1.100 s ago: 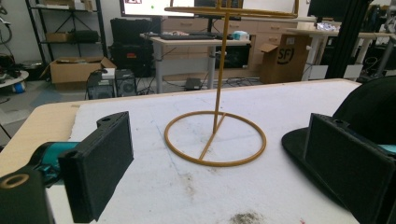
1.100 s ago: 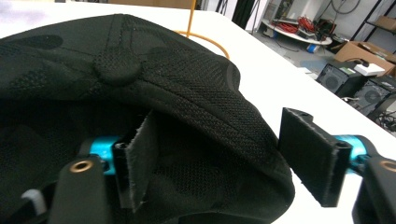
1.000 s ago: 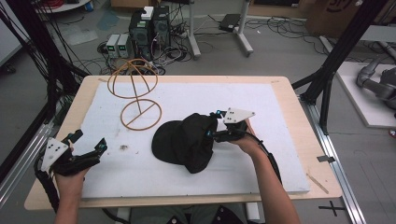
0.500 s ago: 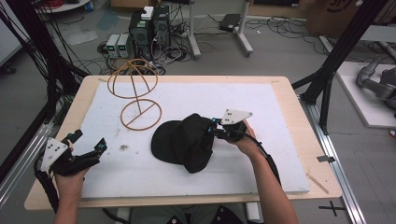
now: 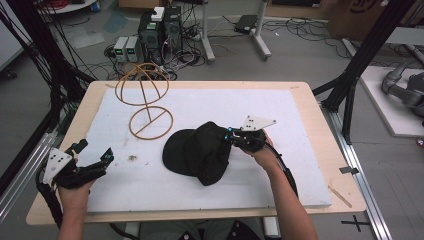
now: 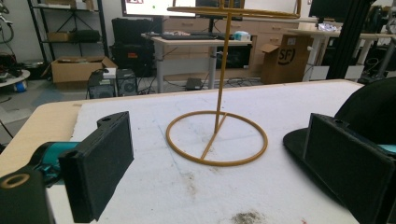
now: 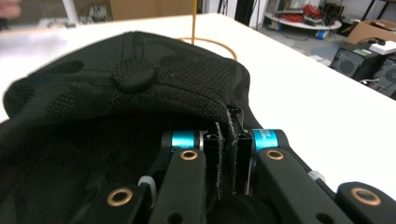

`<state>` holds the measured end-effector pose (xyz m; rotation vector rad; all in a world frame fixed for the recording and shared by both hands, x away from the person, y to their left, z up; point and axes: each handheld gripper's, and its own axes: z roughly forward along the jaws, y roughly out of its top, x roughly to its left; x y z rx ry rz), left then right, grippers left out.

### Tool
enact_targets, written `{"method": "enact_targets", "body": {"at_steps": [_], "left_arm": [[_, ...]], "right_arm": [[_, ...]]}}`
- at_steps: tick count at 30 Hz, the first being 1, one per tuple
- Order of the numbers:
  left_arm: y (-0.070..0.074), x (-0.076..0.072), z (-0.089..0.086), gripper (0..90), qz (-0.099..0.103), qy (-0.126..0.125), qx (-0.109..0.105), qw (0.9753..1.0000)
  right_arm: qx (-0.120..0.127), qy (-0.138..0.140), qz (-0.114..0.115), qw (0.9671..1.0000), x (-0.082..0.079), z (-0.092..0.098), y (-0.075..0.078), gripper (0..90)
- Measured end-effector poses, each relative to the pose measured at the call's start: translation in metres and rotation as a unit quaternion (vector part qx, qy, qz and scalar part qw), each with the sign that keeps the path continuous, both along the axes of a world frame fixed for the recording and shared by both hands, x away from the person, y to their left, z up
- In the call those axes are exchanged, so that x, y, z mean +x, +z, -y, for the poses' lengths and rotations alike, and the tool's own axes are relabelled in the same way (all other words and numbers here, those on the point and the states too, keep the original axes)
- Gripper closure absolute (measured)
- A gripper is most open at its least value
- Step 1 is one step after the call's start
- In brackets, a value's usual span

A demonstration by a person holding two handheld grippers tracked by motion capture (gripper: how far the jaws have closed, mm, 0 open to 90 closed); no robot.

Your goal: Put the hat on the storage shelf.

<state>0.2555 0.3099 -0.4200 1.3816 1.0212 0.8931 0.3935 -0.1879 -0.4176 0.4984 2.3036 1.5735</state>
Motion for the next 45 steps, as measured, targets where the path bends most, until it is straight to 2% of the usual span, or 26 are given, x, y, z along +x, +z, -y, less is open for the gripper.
{"method": "enact_targets", "body": {"at_steps": [2,3,7,12,23,26,28,30,35,38,45], "left_arm": [[0.0,0.0,0.0,8.7,0.0,0.0,-0.001,1.0],[0.0,0.0,0.0,8.8,-0.001,0.0,-0.001,1.0],[0.0,0.0,0.0,8.9,-0.001,0.0,-0.003,1.0],[-0.001,0.001,0.001,9.0,-0.002,-0.001,-0.004,1.0],[0.0,0.001,0.001,9.1,-0.001,-0.002,-0.005,1.0],[0.0,0.001,0.001,9.1,-0.002,-0.002,-0.006,1.0],[0.0,0.001,0.001,9.1,-0.002,-0.003,-0.006,1.0],[0.0,0.001,0.002,9.0,-0.002,-0.003,-0.007,1.0],[0.0,0.001,0.001,9.0,-0.001,-0.002,-0.008,1.0],[0.0,0.001,0.001,9.1,-0.002,-0.003,-0.009,1.0],[0.0,0.001,0.001,9.1,-0.001,-0.003,-0.01,0.9999]], "right_arm": [[0.006,0.0,0.001,1.0,-0.001,0.0,0.001,87.8],[0.021,0.002,-0.003,0.9998,-0.001,0.002,0.004,87.8],[0.044,-0.005,-0.013,0.999,-0.002,0.008,0.009,87.8],[0.068,-0.009,-0.014,0.9976,-0.005,0.015,0.016,87.7],[0.105,-0.018,0.011,0.9942,-0.013,0.028,0.039,87.7],[0.123,-0.019,0.018,0.9921,-0.016,0.031,0.05,87.7],[0.124,-0.017,0.025,0.9919,-0.017,0.031,0.054,87.7],[0.133,-0.015,0.031,0.9905,-0.019,0.029,0.065,87.7],[0.145,-0.013,0.042,0.9885,-0.021,0.027,0.079,87.7],[0.155,-0.013,0.048,0.9866,-0.022,0.026,0.093,87.7],[0.165,-0.011,0.061,0.9843,-0.022,0.023,0.109,87.6]]}}
